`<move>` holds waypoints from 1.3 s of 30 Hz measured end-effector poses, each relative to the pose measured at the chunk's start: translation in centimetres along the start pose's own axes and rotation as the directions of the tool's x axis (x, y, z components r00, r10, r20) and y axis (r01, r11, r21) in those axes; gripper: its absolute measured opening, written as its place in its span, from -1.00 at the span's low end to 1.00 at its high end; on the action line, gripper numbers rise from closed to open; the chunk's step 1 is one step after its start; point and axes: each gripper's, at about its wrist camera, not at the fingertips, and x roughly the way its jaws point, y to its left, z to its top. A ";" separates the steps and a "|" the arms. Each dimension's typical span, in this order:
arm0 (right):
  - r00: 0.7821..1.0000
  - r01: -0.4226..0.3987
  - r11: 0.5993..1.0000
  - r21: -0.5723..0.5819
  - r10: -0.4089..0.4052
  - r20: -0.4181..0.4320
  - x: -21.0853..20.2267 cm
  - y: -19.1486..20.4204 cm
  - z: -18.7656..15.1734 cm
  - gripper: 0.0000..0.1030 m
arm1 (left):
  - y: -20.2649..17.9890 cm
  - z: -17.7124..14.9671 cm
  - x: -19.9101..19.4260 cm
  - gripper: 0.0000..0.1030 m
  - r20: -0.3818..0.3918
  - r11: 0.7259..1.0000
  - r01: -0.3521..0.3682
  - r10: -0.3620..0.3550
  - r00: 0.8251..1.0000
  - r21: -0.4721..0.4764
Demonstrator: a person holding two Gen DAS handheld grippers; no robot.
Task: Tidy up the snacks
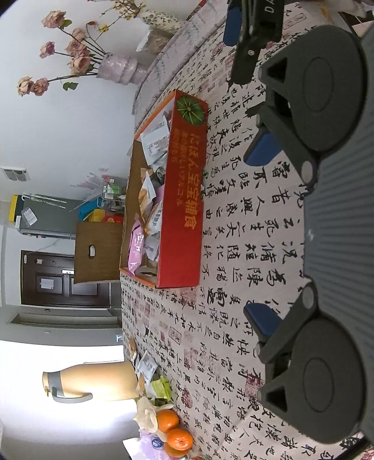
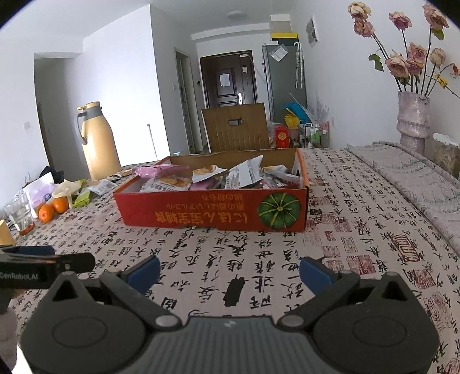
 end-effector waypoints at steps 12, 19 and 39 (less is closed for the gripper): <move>1.000 -0.003 1.000 0.001 0.003 0.001 -0.2 -0.1 0.0 1.00 | -0.4 0.0 -0.3 1.00 0.006 1.000 0.002 -0.003 1.000 0.014; 1.000 -0.003 1.000 0.002 0.003 0.001 -0.2 -0.1 0.0 1.00 | -0.4 0.0 -0.3 1.00 0.006 1.000 0.003 -0.003 1.000 0.015; 1.000 -0.002 1.000 0.001 0.002 -0.001 -0.2 -0.1 0.0 1.00 | -0.6 0.0 -0.3 1.00 0.009 1.000 0.001 -0.001 1.000 0.018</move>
